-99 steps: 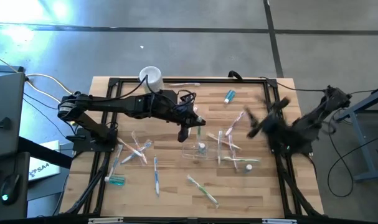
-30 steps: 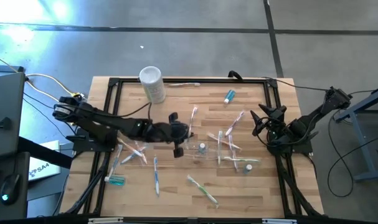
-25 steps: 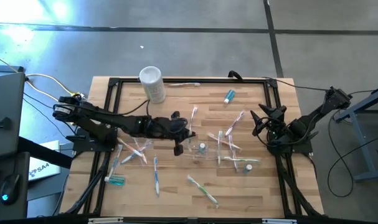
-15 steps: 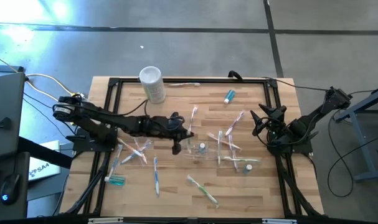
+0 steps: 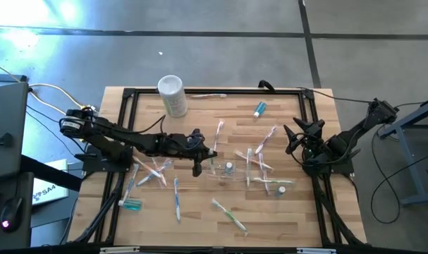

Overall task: Pick & Place toothbrushing station
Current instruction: Put the green toothbrush into the left section of the transparent organizer

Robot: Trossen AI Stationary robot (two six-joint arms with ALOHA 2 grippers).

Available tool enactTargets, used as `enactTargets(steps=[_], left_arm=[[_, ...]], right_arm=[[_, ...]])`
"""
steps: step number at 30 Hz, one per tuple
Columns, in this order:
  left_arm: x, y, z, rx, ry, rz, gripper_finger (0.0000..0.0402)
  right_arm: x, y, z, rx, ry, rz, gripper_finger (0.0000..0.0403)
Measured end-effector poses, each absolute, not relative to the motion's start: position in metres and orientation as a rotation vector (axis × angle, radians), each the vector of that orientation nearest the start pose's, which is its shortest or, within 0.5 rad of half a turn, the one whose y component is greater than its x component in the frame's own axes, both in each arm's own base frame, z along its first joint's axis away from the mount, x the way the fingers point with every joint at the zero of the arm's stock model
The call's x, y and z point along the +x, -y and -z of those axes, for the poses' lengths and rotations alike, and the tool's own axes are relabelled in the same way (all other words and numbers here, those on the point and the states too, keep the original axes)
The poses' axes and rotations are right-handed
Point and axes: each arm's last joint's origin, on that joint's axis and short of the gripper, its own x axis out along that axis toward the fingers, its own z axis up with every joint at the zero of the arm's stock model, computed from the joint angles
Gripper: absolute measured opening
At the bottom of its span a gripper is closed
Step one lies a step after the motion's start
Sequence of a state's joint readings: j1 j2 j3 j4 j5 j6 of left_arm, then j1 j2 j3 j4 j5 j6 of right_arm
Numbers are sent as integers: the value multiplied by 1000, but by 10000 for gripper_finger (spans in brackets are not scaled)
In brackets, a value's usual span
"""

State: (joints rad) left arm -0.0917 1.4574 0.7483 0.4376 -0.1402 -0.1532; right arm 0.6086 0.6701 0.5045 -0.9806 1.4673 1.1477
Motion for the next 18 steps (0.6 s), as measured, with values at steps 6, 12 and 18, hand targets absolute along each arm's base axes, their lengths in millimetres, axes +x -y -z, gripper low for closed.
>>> enactTargets(steps=[6, 12, 18], left_arm=[[307, 24, -224, -119, -288, -71, 5], [307, 25, -224, -130, -289, -48, 5], [313, 26, -211, -131, -319, -46, 5]], right_arm=[[93, -30, -222, 47, -86, 919, 236], [93, -30, -222, 47, -86, 919, 236], [93, -30, -222, 46, -86, 919, 236]])
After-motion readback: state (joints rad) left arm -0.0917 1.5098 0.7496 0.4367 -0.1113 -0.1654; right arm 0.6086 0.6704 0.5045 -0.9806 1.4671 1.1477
